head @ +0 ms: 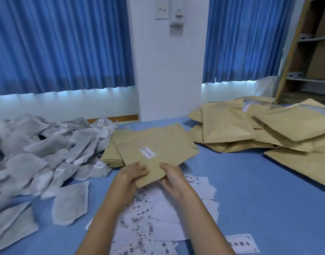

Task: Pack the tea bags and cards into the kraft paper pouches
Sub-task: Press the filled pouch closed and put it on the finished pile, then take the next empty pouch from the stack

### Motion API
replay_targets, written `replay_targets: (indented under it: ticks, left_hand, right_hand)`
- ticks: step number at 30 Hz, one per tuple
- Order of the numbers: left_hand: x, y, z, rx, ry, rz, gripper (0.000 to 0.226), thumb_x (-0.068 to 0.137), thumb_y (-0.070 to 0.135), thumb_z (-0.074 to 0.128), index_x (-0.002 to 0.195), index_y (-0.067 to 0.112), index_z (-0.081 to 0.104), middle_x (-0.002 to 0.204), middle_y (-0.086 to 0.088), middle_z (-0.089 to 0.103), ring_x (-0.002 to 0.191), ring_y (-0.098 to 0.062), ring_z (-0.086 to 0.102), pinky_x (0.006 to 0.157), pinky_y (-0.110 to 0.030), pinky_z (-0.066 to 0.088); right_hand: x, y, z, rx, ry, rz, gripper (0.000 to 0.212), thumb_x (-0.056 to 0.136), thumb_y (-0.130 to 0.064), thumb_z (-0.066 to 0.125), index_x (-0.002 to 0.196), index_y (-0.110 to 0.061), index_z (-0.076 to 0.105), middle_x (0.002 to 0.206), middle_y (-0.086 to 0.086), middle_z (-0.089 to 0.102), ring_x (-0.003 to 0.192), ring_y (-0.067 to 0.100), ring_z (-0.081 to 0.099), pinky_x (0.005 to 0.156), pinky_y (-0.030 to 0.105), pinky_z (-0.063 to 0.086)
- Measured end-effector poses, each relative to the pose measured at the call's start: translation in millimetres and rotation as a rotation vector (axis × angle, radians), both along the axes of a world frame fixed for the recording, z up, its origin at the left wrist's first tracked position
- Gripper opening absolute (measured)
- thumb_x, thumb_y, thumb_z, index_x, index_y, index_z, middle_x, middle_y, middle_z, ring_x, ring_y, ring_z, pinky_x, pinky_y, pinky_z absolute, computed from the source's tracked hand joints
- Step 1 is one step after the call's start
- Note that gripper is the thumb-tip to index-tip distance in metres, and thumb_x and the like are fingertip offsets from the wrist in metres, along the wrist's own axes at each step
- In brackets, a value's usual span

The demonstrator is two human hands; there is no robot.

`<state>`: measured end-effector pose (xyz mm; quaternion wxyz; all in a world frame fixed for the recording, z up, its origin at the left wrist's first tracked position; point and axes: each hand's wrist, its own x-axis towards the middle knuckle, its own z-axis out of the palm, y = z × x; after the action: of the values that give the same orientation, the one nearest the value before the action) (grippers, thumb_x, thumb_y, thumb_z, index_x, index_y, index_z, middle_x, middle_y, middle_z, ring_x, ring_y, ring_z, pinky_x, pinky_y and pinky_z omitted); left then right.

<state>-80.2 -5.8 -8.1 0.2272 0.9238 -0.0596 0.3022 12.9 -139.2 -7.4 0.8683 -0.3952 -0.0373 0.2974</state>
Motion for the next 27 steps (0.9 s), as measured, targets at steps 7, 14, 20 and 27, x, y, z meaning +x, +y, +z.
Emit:
replay_targets:
  ticks: [7,14,20,27]
  left_hand:
    - [-0.9,5.6,-5.0,-0.152,0.147,-0.027,0.033,0.079,0.019,0.076,0.111,0.015,0.071,0.118,0.007,0.066,0.102,0.0,0.06,0.091,-0.018,0.047]
    - [-7.3,11.4,-3.2,-0.278,0.158,-0.034,0.024,0.079,0.019,0.076,0.102,0.015,0.075,0.11,0.008,0.07,0.098,0.001,0.064,0.089,-0.019,0.049]
    - [-12.0,7.7,0.4,-0.323,0.181,-0.072,0.03,0.075,0.019,0.078,0.105,0.024,0.074,0.102,0.018,0.07,0.095,0.006,0.063,0.088,-0.018,0.049]
    - [-14.9,13.3,3.6,-0.378,0.218,-0.033,0.021,0.076,0.021,0.078,0.097,0.024,0.077,0.099,0.014,0.072,0.09,0.007,0.064,0.087,-0.017,0.05]
  right_hand:
    - [-19.1,28.7,-21.7,-0.254,-0.095,0.051,0.025,0.101,-0.01,0.043,0.101,0.006,0.062,0.093,0.021,0.071,0.089,0.031,0.07,0.084,0.042,0.056]
    - [-25.6,24.1,-15.4,-0.055,-0.097,0.17,0.026,0.101,-0.001,0.036,0.094,0.011,0.058,0.082,0.021,0.07,0.077,0.027,0.07,0.069,0.031,0.057]
    - [-27.2,21.0,-12.9,-0.08,-0.177,0.187,0.03,0.102,-0.004,0.035,0.09,0.007,0.06,0.077,0.017,0.072,0.072,0.023,0.071,0.062,0.028,0.057]
    - [-25.7,17.2,-14.3,-0.038,-0.226,0.258,0.027,0.1,-0.008,0.042,0.097,0.012,0.06,0.094,0.025,0.067,0.092,0.031,0.067,0.082,0.033,0.056]
